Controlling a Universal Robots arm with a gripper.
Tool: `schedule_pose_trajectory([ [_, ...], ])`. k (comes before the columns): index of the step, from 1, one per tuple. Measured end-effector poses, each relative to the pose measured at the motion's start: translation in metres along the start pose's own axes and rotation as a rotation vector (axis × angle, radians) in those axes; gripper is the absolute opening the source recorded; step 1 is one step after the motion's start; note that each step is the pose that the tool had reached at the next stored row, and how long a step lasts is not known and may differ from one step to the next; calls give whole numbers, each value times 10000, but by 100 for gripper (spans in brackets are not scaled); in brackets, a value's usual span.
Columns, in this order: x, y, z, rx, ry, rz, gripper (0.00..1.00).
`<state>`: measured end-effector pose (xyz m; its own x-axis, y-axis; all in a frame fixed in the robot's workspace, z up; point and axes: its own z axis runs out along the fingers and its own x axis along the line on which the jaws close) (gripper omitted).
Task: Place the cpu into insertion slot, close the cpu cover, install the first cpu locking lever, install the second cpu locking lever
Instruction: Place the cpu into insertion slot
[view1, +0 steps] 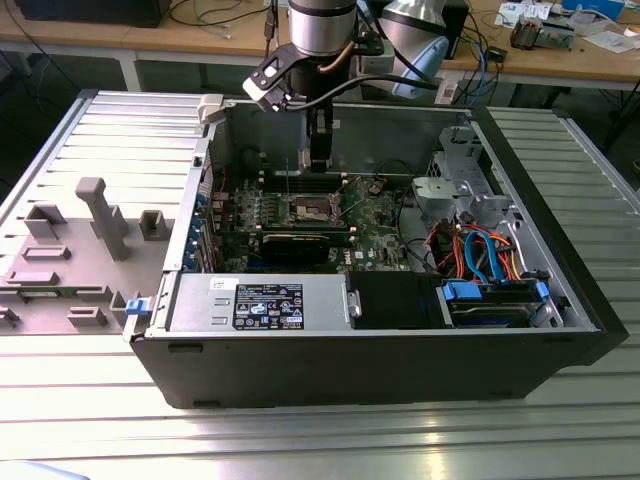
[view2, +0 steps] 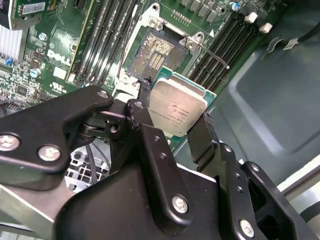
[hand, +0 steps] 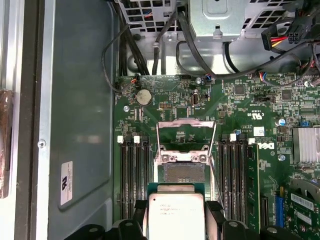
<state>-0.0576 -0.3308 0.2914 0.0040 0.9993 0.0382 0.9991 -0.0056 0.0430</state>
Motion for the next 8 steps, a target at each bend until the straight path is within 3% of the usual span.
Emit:
schedule_pose_trajectory([
  [8, 0, 0, 0, 0, 1, 1, 54],
])
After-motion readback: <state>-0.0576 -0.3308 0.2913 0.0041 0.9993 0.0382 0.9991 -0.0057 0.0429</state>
